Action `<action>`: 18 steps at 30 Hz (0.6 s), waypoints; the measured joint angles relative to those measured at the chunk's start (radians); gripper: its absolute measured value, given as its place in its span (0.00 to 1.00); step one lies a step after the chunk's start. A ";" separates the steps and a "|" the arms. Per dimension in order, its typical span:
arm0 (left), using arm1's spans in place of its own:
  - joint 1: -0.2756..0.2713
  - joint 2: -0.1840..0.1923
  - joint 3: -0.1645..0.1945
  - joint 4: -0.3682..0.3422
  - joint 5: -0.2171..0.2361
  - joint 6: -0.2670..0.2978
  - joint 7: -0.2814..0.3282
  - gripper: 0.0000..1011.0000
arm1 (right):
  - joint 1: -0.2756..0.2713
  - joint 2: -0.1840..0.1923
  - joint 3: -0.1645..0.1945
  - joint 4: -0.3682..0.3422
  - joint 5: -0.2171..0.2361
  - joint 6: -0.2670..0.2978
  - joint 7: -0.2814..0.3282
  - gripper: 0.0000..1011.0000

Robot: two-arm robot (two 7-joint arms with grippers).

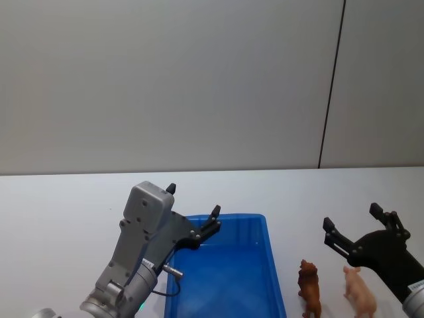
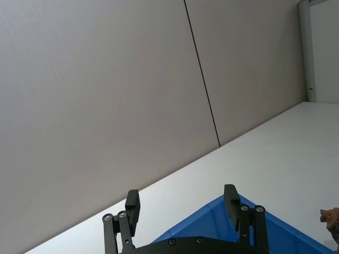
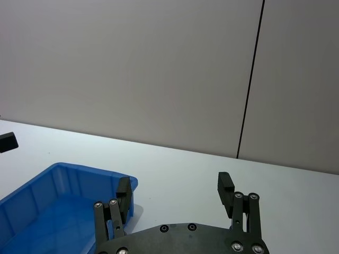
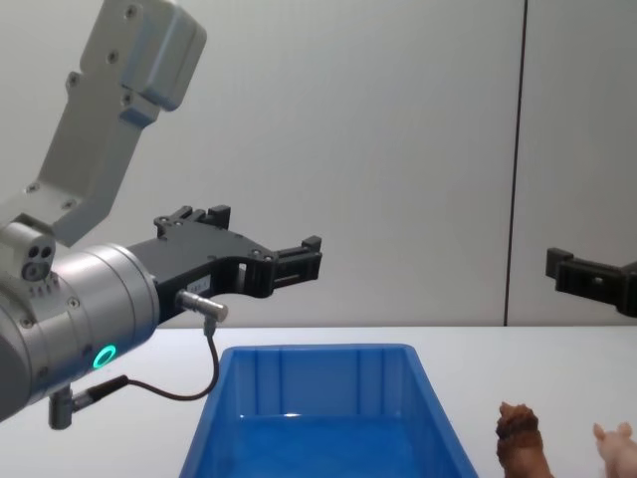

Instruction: Pick up the two dolls from the table and place them into the box.

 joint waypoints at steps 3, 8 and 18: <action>0.000 0.000 0.000 0.000 0.000 0.000 0.000 0.99 | 0.000 0.000 0.000 0.000 0.000 0.000 0.000 0.99; 0.000 0.000 0.000 0.000 0.000 0.000 0.000 0.99 | 0.000 0.000 0.000 0.000 0.000 0.000 0.000 0.99; 0.000 0.000 0.000 0.000 0.000 0.000 0.000 0.99 | 0.000 0.000 0.000 0.000 0.000 0.000 0.000 0.99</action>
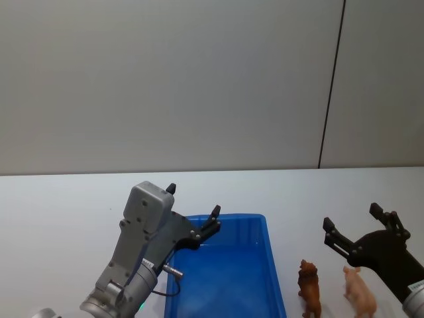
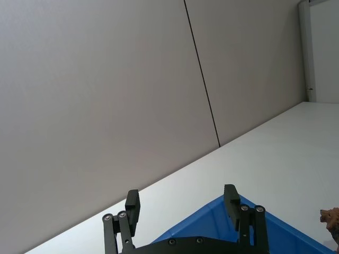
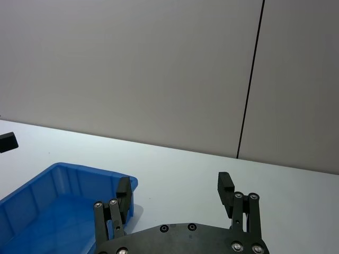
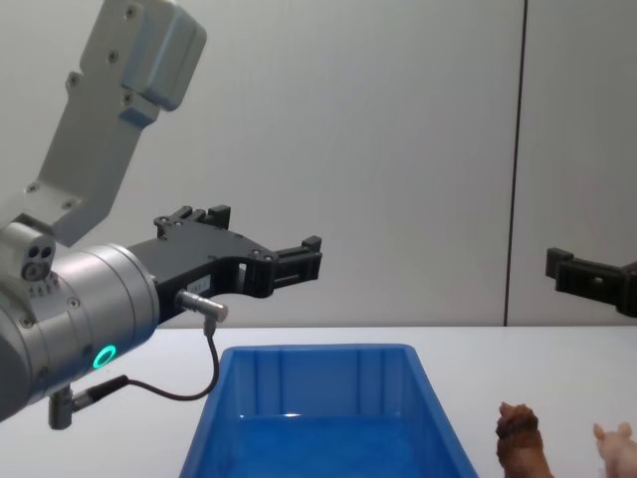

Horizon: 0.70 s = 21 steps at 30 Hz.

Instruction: Pick up the two dolls from the table and place them into the box.

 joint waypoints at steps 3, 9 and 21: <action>0.000 0.000 0.000 0.000 0.000 0.000 0.000 0.99 | 0.000 0.000 0.000 0.000 0.000 0.000 0.000 0.99; 0.000 0.000 0.000 0.000 0.000 0.000 0.000 0.99 | 0.000 0.000 0.000 0.000 0.000 0.000 0.002 0.99; 0.000 0.000 0.000 0.000 0.000 0.000 0.000 0.99 | -0.007 0.023 0.011 0.017 0.001 0.032 0.046 0.99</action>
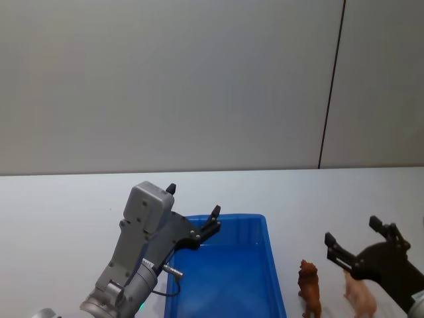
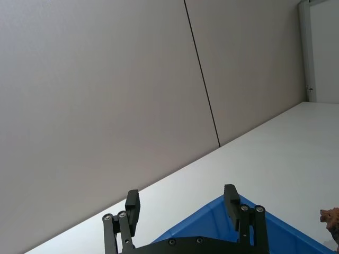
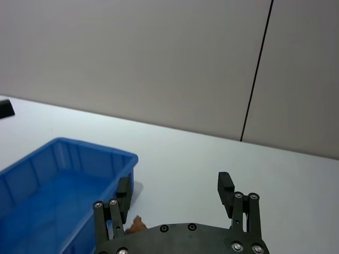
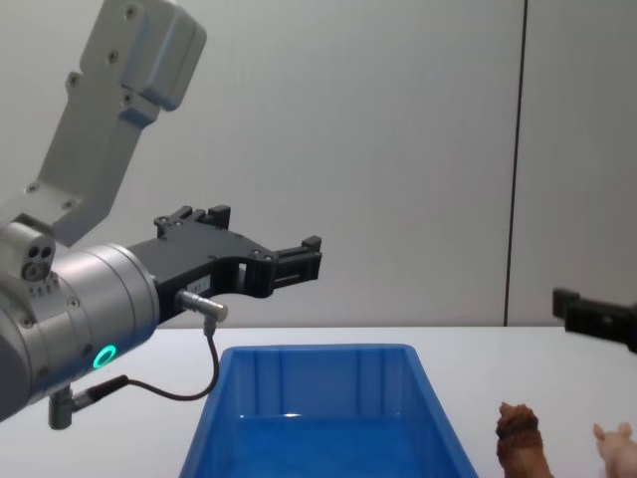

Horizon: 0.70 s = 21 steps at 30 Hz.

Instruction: Pick up the two dolls from the table and place them into the box.

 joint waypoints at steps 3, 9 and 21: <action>0.000 0.000 0.000 0.000 0.000 0.000 0.000 0.99 | -0.008 0.012 0.005 0.006 0.000 0.017 0.014 0.99; 0.000 0.000 0.000 0.000 0.000 0.000 0.000 0.99 | -0.021 0.029 0.013 0.014 0.001 0.047 0.023 0.99; 0.000 0.000 0.000 0.000 0.000 0.000 0.000 0.99 | -0.045 0.051 0.024 0.043 0.017 0.130 0.028 0.99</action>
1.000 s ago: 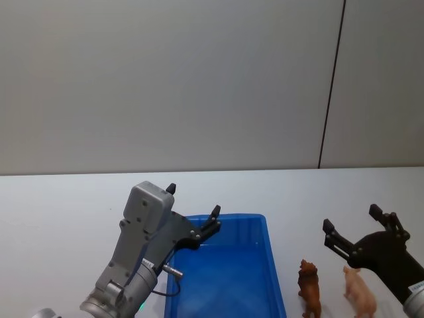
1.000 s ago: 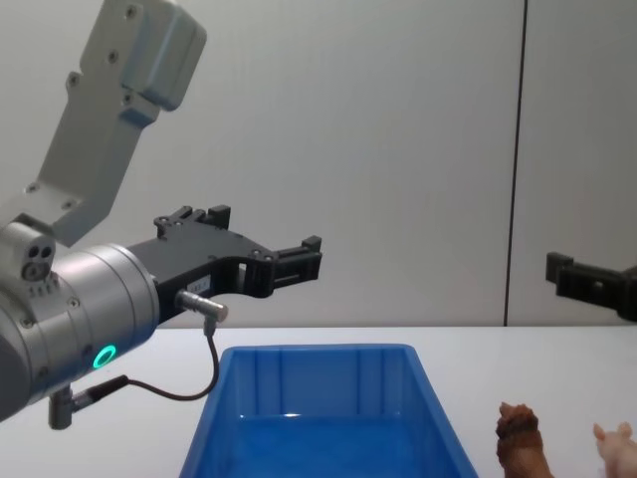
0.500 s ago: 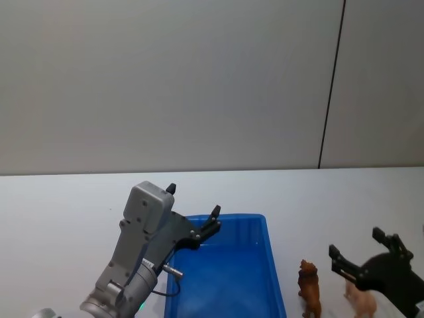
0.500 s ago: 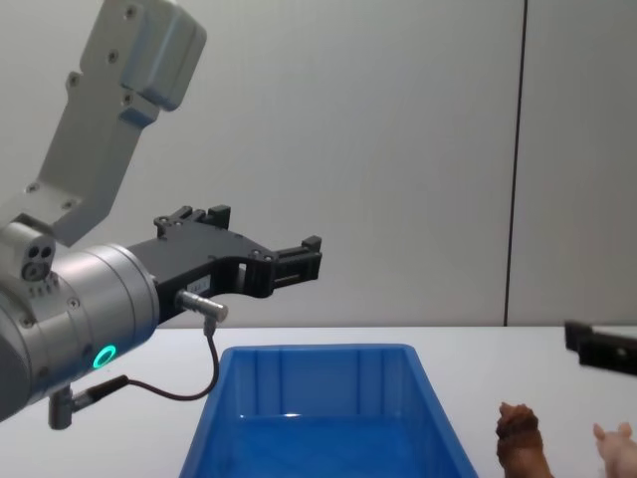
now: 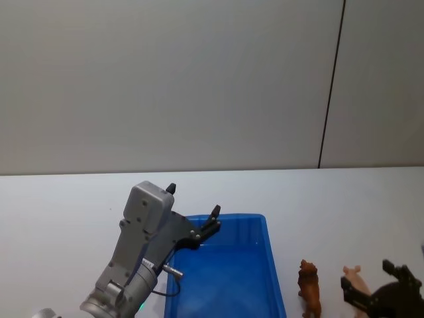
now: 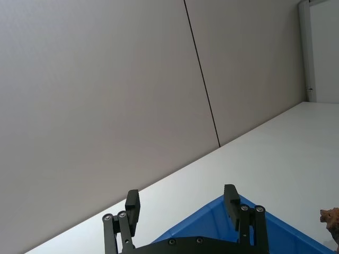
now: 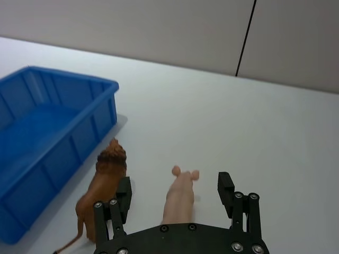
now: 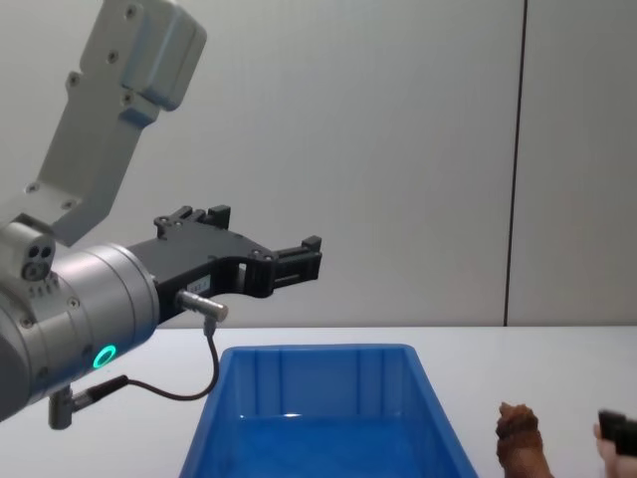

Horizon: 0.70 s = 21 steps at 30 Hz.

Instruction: Pick up the two dolls from the table and place them into the box.

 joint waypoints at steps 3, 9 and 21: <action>0.000 0.000 0.000 0.000 0.000 0.000 0.000 0.99 | -0.002 0.001 0.000 0.011 0.003 0.020 0.004 0.99; 0.000 0.000 0.000 0.000 0.000 0.000 0.000 0.99 | 0.001 -0.002 -0.002 0.035 0.004 0.051 0.017 0.99; 0.000 0.000 0.000 0.000 0.000 0.000 0.000 0.99 | 0.023 -0.020 -0.013 0.091 0.003 0.093 0.039 0.80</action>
